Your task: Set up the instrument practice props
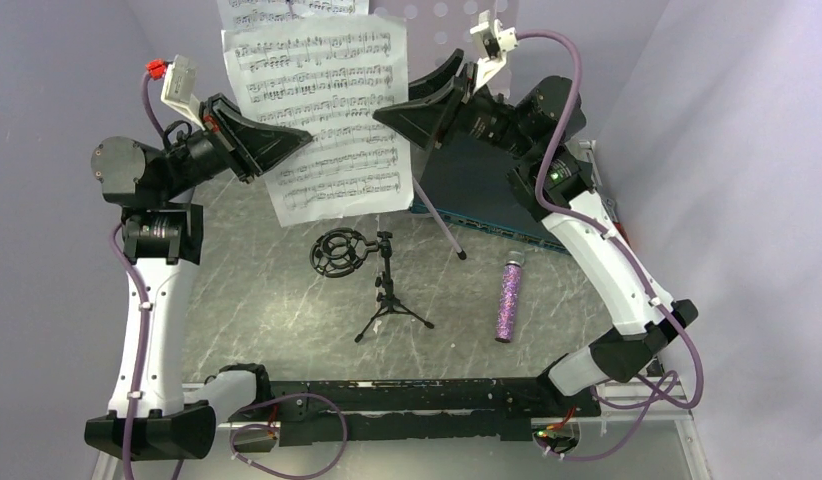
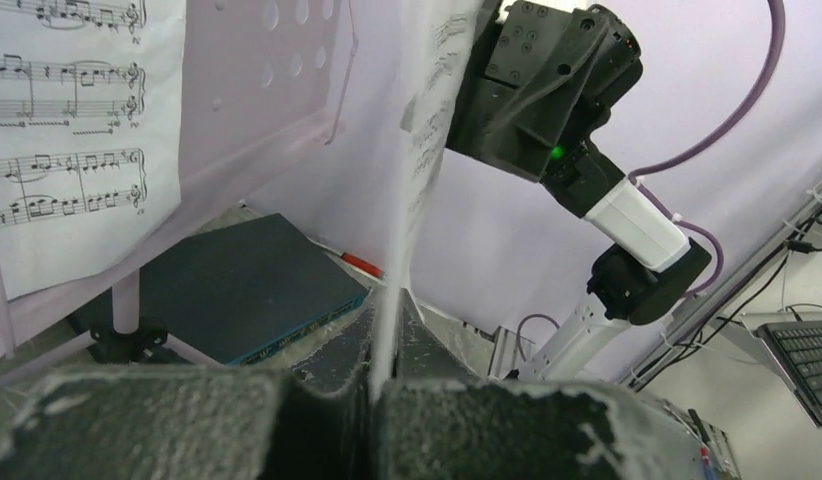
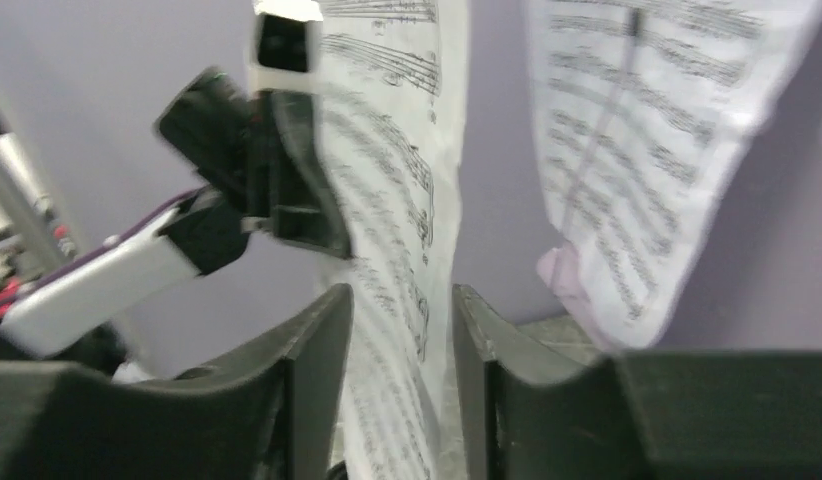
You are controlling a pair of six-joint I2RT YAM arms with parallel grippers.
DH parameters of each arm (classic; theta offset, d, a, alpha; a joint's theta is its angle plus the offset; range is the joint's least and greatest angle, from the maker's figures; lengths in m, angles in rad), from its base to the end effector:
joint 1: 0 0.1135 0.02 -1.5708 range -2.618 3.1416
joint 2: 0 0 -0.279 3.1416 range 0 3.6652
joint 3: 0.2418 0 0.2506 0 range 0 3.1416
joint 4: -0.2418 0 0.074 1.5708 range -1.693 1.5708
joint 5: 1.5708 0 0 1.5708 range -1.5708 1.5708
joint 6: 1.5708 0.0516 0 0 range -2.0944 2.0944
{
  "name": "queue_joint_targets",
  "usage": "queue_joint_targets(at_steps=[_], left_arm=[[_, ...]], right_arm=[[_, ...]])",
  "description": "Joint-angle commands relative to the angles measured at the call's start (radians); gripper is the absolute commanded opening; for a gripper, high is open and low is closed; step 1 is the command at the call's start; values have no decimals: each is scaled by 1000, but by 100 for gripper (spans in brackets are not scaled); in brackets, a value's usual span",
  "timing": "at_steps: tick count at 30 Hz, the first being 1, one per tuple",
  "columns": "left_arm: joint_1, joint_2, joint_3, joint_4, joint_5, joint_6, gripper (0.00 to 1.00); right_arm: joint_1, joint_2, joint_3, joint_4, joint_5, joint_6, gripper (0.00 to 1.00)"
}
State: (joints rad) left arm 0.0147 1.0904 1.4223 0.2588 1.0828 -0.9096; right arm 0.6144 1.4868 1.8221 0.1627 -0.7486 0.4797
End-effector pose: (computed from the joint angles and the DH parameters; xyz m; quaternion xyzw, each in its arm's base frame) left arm 0.1837 -0.0429 0.5516 0.2271 0.5638 -0.5458 0.5767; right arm 0.2288 0.2044 0.5816 -0.3456 0.4534 0.5757 0.5861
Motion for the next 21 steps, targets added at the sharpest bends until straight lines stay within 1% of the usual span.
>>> queue_joint_targets(at_steps=[1,3,7,9,11,15,21], left_arm=[[-6,4,61,8,-75,50,3],[-7,19,82,16,-119,44,3],[-7,58,125,66,-200,15,3],[-9,81,152,108,-213,-12,3],[-10,111,184,152,-202,-32,3],[-45,152,240,165,-221,-36,3],[-89,200,299,149,-260,-12,3]], right_arm=[[-23,-33,91,-236,273,-147,54],[-44,-31,126,-311,366,-169,63],[-93,-44,168,-421,568,-198,68],[-100,-72,160,-439,668,-229,71],[-102,-100,141,-436,737,-258,73],[-103,-121,153,-458,829,-300,74],[-108,-96,209,-501,907,-345,71]])
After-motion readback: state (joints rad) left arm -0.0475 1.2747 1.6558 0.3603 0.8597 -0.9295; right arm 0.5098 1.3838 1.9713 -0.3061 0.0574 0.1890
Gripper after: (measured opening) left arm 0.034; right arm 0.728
